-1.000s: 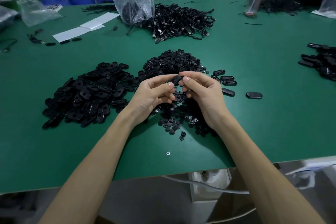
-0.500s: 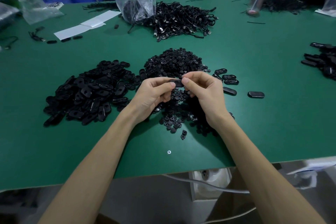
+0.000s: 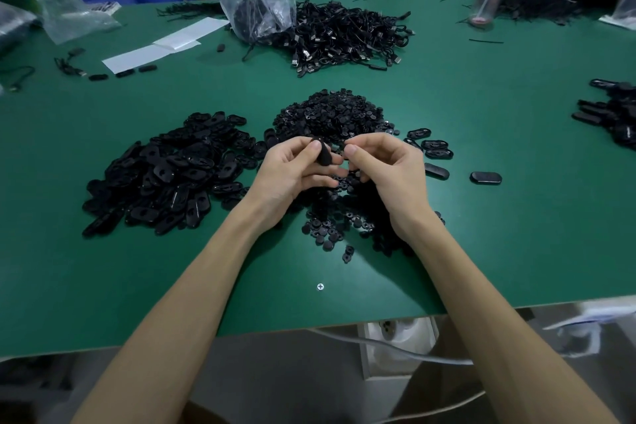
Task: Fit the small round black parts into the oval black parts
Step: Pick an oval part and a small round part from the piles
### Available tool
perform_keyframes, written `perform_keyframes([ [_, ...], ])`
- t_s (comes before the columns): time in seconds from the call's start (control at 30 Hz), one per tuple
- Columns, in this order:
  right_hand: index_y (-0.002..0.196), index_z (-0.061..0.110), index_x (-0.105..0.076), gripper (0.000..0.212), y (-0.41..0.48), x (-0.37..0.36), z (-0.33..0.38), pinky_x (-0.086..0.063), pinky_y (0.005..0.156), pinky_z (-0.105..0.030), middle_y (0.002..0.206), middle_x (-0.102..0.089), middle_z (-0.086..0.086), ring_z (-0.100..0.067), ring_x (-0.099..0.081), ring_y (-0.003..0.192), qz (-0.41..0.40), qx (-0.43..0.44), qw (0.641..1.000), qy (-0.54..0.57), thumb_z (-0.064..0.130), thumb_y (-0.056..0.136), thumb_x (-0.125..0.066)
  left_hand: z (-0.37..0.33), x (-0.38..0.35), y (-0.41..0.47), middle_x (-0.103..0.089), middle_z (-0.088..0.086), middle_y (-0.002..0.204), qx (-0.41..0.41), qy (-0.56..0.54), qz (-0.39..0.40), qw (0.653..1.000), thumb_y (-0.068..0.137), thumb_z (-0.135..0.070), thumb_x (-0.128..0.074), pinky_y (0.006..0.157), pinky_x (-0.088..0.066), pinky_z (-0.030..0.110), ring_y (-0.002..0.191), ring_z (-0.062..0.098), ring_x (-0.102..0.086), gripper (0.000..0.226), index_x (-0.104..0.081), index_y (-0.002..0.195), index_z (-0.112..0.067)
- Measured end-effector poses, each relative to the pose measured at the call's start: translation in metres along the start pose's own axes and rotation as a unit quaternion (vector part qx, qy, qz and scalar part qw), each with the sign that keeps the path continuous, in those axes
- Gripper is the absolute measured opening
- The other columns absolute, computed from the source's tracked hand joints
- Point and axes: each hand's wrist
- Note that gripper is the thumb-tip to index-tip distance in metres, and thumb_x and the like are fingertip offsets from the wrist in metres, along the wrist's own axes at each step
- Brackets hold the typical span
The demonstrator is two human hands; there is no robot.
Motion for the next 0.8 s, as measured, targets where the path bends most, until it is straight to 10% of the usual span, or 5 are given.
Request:
perform_keyframes([
  [0.8, 0.093, 0.016, -0.078, 0.005, -0.0044, -0.0052, 0.0038, -0.059, 0.073, -0.032, 0.08, -0.076, 0.004, -0.013, -0.072, 0.075, -0.027, 0.051, 0.984, -0.17, 0.012, 0.09, -0.078, 0.0035, -0.0036, -0.0027, -0.077, 0.004, 0.085, -0.016, 0.103, 0.065, 0.992, 0.102, -0.003, -0.062, 0.078, -0.061, 0.027, 0.079, 0.017, -0.074, 0.017, -0.072, 0.115, -0.004],
])
Point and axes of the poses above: each hand's wrist, its own y-axis towards the middle knuckle, its own x-axis out of the back of the hand, z = x × y
